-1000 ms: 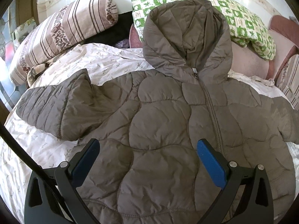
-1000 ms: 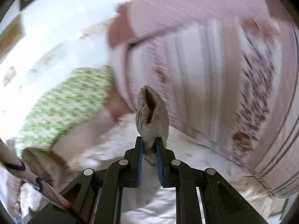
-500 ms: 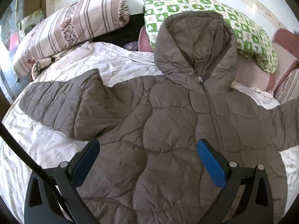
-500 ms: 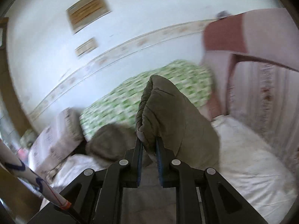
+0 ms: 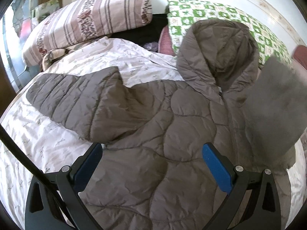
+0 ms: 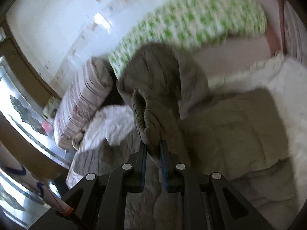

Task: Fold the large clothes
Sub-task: 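Lift the held sleeve and carry it across the jacket body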

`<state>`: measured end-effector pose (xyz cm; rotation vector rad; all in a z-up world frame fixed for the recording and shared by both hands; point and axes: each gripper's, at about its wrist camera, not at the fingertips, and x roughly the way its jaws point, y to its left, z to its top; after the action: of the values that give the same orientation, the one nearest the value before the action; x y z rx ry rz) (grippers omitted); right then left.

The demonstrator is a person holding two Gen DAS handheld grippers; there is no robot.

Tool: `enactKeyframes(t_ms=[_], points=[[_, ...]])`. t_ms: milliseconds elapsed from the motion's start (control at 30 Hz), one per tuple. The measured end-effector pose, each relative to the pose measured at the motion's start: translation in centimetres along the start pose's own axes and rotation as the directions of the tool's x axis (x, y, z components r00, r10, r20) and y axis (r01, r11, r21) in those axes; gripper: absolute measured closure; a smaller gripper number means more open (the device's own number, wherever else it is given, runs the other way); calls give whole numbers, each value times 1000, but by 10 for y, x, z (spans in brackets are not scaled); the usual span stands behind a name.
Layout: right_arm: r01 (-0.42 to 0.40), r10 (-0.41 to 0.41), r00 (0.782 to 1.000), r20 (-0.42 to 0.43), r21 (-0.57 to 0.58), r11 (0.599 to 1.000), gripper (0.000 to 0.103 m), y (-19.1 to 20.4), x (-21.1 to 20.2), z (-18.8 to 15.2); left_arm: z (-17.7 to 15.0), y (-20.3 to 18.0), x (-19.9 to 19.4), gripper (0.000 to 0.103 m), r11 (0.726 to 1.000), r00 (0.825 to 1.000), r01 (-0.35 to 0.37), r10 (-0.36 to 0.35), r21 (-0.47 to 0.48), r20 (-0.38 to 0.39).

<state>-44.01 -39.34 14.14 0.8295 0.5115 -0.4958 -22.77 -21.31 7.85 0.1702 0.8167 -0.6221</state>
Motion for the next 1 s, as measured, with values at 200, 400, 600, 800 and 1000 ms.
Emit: enactKeyframes(t_ms=[200, 400, 600, 800, 1000], points=[[-37, 48, 994, -100, 113, 993, 88, -34, 54, -23, 4, 8, -3, 0, 999, 1000, -12, 13, -33, 20], [-51, 76, 979, -188, 136, 989, 46, -42, 72, -36, 5, 8, -1, 0, 999, 1000, -16, 17, -40, 25], [-103, 112, 980, -165, 67, 992, 32, -40, 41, -26, 4, 8, -2, 0, 999, 999, -23, 24, -37, 36], [100, -97, 994, -49, 46, 994, 32, -77, 4, 1, 3, 2, 0, 0, 1000, 999, -19, 19, -19, 31], [440, -442, 894, -75, -40, 897, 33, -118, 28, 0, -6, -14, 19, 0, 999, 999, -8, 10, 50, -51]])
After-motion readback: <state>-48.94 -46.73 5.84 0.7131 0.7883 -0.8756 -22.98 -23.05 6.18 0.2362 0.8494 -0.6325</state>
